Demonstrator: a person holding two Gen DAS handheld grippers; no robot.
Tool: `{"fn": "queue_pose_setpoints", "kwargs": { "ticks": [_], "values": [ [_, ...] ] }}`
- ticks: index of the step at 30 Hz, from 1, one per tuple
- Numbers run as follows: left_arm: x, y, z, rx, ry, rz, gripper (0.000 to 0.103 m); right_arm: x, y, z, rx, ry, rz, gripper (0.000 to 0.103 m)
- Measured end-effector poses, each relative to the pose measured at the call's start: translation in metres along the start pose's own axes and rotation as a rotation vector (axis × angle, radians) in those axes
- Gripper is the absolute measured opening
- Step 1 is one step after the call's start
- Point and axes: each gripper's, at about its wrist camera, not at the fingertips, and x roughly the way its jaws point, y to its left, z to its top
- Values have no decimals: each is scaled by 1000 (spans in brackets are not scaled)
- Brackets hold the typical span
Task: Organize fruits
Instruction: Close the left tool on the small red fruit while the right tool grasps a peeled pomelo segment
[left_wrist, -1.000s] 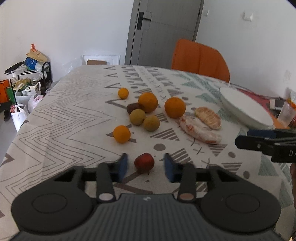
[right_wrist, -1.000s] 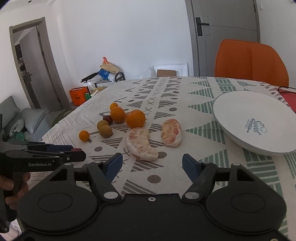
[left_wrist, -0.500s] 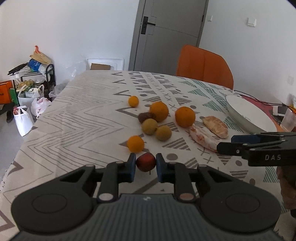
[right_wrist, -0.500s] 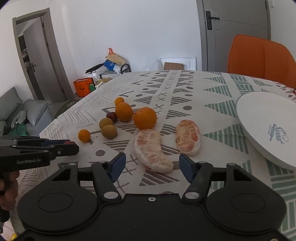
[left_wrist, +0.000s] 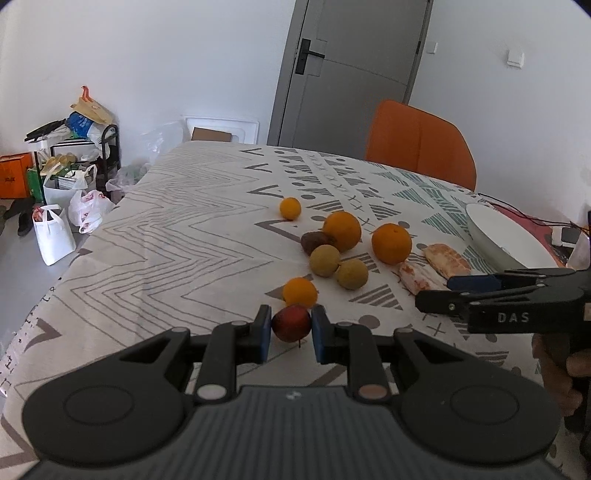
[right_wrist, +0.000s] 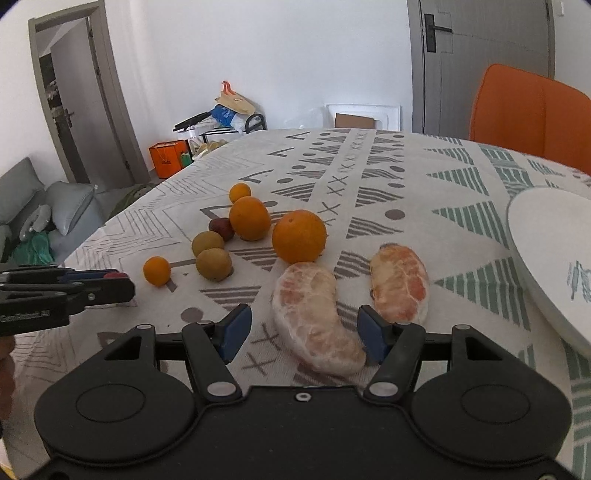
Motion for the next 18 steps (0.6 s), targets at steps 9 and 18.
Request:
{"fn": "queue_pose_setpoints", "kwargs": {
  "ticks": [9,18],
  "values": [
    [-3,0,3,-12,-10,-28,21,0,2,1,23,-14,-8,36],
    [2,-30,9,47,-9,-66,21,-38,-14,-8,101,-99,-21,36]
  ]
}}
